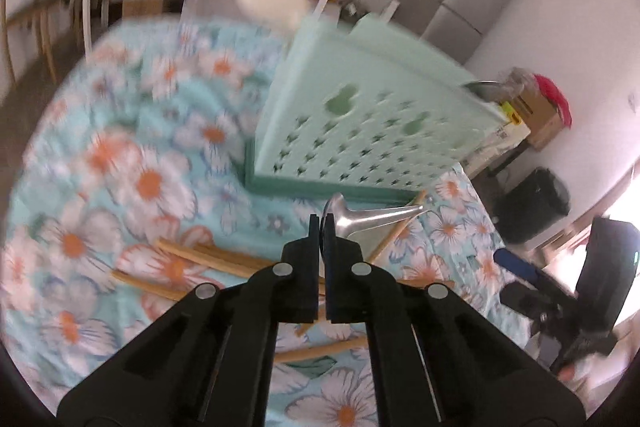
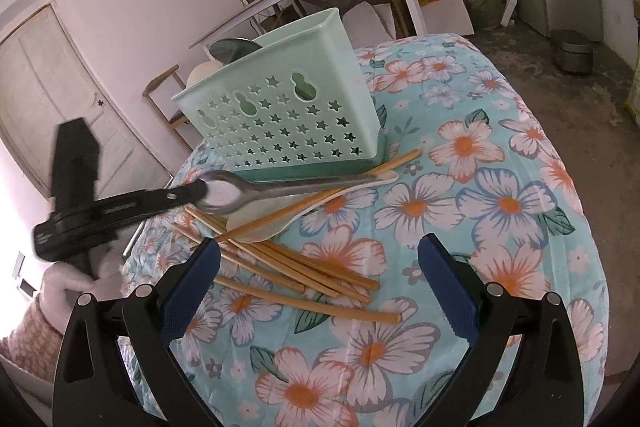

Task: Organize utensils
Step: 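Lift the metal spoon with the left tool while the right tool grasps the cream plastic spoon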

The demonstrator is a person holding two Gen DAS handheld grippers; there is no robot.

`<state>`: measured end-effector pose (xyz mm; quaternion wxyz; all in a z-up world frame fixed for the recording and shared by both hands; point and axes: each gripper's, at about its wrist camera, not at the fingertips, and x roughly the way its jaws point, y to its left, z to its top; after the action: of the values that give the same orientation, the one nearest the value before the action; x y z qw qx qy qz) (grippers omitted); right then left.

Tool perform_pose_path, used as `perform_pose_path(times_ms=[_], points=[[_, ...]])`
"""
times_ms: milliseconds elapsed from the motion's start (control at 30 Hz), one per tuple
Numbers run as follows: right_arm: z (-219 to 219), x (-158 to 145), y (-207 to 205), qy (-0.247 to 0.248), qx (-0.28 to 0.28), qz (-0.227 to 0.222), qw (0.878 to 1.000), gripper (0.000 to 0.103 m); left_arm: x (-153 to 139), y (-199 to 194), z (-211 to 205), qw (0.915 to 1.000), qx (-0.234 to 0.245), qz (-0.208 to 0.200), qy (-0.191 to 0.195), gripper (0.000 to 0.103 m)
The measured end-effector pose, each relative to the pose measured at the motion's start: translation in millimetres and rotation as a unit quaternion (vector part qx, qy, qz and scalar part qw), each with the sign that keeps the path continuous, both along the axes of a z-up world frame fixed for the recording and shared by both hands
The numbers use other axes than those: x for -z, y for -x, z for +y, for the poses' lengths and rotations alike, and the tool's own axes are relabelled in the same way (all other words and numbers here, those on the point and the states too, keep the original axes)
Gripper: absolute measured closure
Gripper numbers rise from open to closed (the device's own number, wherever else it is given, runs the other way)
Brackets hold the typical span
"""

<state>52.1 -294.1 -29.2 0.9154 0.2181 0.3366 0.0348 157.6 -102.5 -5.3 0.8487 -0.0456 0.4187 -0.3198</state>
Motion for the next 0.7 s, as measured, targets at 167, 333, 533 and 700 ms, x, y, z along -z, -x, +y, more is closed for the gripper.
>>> perform_pose_path(times_ms=[167, 333, 533, 700], points=[[10, -5, 2, 0.051, 0.010, 0.003, 0.999, 0.007, -26, 23, 17, 0.9970, 0.000, -0.076, -0.015, 0.102], [18, -11, 3, 0.104, 0.016, 0.004, 0.994, 0.007, -46, 42, 42, 0.9920, -0.031, -0.121, -0.017, 0.102], [30, -33, -10, 0.107, -0.011, -0.030, 0.994, 0.007, -66, 55, 79, 0.9865, -0.068, -0.149, 0.003, 0.102], [51, -38, -48, 0.093, -0.068, -0.032, 0.993, 0.028, -71, 57, 106, 0.9826, -0.099, -0.157, 0.018, 0.102]])
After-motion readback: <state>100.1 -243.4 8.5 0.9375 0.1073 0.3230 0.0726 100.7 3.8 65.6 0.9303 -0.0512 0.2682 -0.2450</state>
